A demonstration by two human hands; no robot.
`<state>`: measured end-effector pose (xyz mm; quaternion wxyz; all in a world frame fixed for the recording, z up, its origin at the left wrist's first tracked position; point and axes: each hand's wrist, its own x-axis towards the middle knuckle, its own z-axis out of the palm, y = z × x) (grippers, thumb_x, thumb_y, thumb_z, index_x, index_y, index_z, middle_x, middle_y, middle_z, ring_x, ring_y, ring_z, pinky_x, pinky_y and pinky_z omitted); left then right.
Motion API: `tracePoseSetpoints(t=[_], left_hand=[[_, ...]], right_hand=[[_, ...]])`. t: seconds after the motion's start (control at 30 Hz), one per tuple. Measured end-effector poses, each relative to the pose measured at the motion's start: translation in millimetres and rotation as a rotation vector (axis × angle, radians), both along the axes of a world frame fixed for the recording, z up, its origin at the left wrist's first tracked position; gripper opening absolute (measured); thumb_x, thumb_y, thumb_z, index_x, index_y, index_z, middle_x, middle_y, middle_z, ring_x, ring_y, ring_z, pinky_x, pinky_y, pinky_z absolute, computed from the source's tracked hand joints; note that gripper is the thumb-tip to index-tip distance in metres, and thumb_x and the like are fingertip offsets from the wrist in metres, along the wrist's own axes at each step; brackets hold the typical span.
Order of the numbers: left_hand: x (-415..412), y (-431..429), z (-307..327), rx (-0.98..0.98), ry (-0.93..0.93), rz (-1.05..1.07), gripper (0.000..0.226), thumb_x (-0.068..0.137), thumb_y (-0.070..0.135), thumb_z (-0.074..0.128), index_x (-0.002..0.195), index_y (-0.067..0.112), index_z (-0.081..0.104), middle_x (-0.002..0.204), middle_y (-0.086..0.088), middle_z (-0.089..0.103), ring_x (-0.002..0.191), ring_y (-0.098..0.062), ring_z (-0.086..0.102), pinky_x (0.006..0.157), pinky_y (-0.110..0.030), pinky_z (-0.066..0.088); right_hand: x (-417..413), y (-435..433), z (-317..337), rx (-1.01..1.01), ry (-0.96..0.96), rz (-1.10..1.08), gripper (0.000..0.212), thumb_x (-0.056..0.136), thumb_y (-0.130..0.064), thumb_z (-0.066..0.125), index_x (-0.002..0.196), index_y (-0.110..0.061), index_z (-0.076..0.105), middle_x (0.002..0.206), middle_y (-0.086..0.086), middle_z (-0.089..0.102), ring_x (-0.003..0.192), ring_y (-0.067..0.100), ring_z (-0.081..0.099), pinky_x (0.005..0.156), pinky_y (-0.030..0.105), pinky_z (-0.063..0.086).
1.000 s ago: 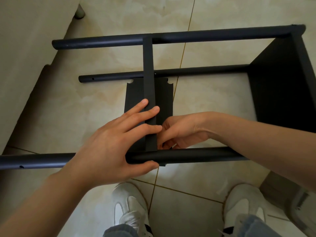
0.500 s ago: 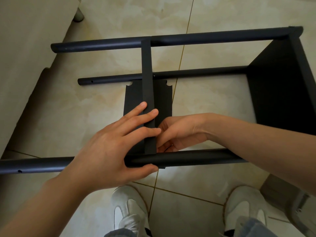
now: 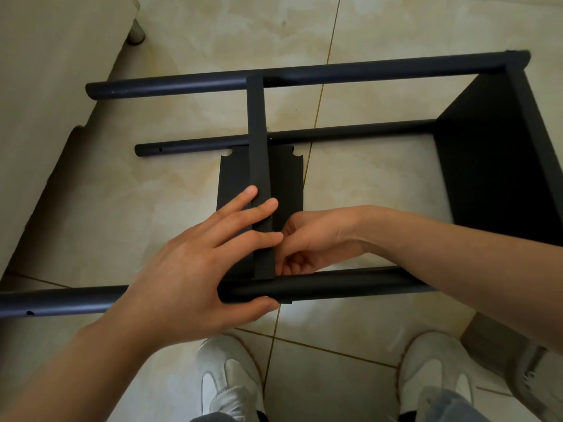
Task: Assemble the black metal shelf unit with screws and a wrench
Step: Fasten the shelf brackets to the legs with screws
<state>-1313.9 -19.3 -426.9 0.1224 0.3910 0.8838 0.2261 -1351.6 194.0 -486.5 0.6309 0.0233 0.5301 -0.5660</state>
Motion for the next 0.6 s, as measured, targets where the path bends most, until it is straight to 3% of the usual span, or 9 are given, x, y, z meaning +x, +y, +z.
tracePoseSetpoints(t=[0.2, 0.37, 0.6], left_hand=[[0.0, 0.1, 0.3, 0.006, 0.0, 0.002, 0.063, 0.081, 0.067, 0.058, 0.135, 0.037, 0.052, 0.16, 0.013, 0.036, 0.154, -0.009, 0.017, 0.097, -0.038, 0.05], [0.0, 0.3, -0.1, 0.003, 0.002, 0.001, 0.064, 0.081, 0.067, 0.058, 0.136, 0.036, 0.052, 0.16, 0.013, 0.035, 0.154, -0.009, 0.016, 0.098, -0.037, 0.05], [0.0, 0.3, 0.2, 0.0, 0.0, 0.005, 0.064, 0.08, 0.068, 0.058, 0.136, 0.036, 0.052, 0.16, 0.012, 0.036, 0.154, -0.009, 0.016, 0.098, -0.039, 0.05]], right_hand=[[0.0, 1.7, 1.4, -0.091, -0.065, 0.008, 0.013, 0.094, -0.006, 0.059, 0.09, -0.007, 0.072, 0.087, 0.011, 0.064, 0.075, 0.017, 0.057, 0.078, 0.029, 0.05], [0.0, 1.1, -0.5, 0.0, -0.004, 0.033, 0.013, 0.093, -0.016, 0.062, 0.089, -0.008, 0.072, 0.084, 0.008, 0.065, 0.072, 0.015, 0.057, 0.068, 0.023, 0.05], [1.0, -0.2, -0.7, -0.041, -0.018, 0.009, 0.015, 0.095, -0.01, 0.06, 0.087, -0.009, 0.072, 0.083, 0.008, 0.065, 0.073, 0.015, 0.058, 0.071, 0.024, 0.052]])
